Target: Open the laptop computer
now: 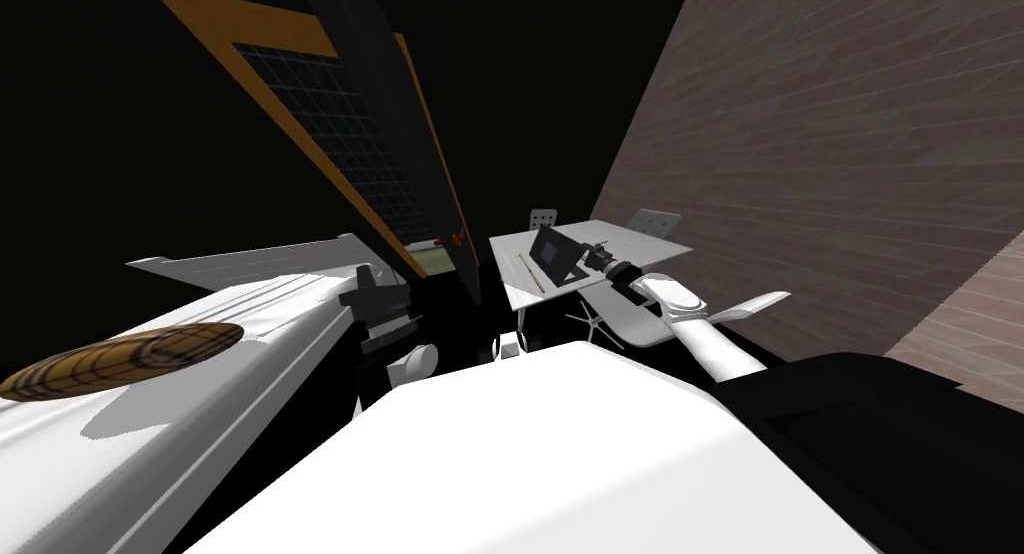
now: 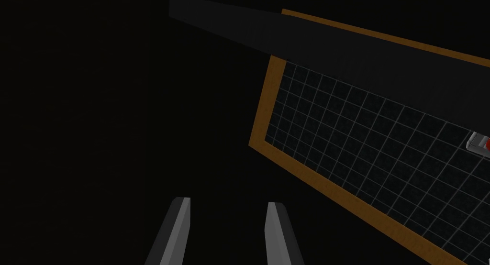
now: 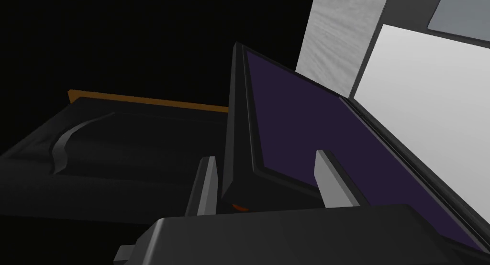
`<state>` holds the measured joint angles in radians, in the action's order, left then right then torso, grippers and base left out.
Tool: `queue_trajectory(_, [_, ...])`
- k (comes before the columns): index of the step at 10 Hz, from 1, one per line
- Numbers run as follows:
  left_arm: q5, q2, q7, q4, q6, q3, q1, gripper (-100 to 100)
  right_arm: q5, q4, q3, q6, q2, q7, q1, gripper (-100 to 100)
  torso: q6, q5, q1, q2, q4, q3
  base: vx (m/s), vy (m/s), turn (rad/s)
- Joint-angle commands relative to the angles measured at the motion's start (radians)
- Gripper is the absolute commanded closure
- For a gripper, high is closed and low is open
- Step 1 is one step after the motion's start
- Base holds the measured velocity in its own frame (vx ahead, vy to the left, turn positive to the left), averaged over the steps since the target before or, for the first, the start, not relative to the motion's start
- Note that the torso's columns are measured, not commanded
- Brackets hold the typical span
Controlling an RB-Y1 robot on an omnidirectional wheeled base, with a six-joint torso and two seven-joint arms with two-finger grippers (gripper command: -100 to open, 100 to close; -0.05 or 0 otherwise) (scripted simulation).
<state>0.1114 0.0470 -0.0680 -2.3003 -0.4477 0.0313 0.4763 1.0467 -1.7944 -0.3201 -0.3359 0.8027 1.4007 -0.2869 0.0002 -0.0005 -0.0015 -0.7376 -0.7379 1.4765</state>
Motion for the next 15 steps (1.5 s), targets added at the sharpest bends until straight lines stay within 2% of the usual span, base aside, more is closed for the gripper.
queue_trajectory(1, [0.000, 0.000, 0.000, 0.000, 0.000, 0.000, 0.000, 0, -0.025, 0.029, 0.012, -0.004, -0.032, -0.026, 0.014, 100, 0.000, 0.001, 0.005, -0.001, -0.001, -0.001, -0.009, -0.089, 0.034])
queue_trajectory(5, [0.000, 0.000, 0.000, 0.000, 0.000, 0.000, 0.000, 0, -0.074, 0.082, 0.035, -0.012, -0.095, -0.068, 0.042, 100, 0.000, 0.001, 0.002, -0.001, -0.001, -0.001, -0.021, -0.124, 0.045])
queue_trajectory(6, [0.000, 0.000, 0.000, 0.000, 0.000, 0.000, 0.000, 0, -0.098, 0.109, 0.046, -0.016, -0.126, -0.090, 0.056, 100, 0.000, 0.002, 0.003, -0.002, -0.001, -0.001, -0.026, -0.141, 0.034])
queue_trajectory(8, [0.000, 0.000, 0.000, 0.000, 0.000, 0.000, 0.000, 0, -0.122, 0.135, 0.058, -0.020, -0.158, -0.111, 0.070, 100, 0.000, 0.001, 0.002, -0.002, -0.002, -0.001, -0.016, -0.128, 0.054])
queue_trajectory(9, [0.000, 0.000, 0.000, 0.000, 0.000, 0.000, 0.000, 0, -0.113, 0.122, 0.056, -0.014, -0.142, -0.108, 0.061, 100, 0.000, 0.002, 0.003, -0.002, -0.002, -0.001, -0.006, -0.054, 0.012])
queue_trajectory(15, [0.000, 0.000, 0.000, 0.000, 0.000, 0.000, 0.000, 0, -0.172, 0.208, 0.086, -0.057, -0.322, -0.104, 0.094, 100, 0.002, 0.000, 0.000, -0.003, -0.001, -0.002, -0.003, -0.103, 0.001])
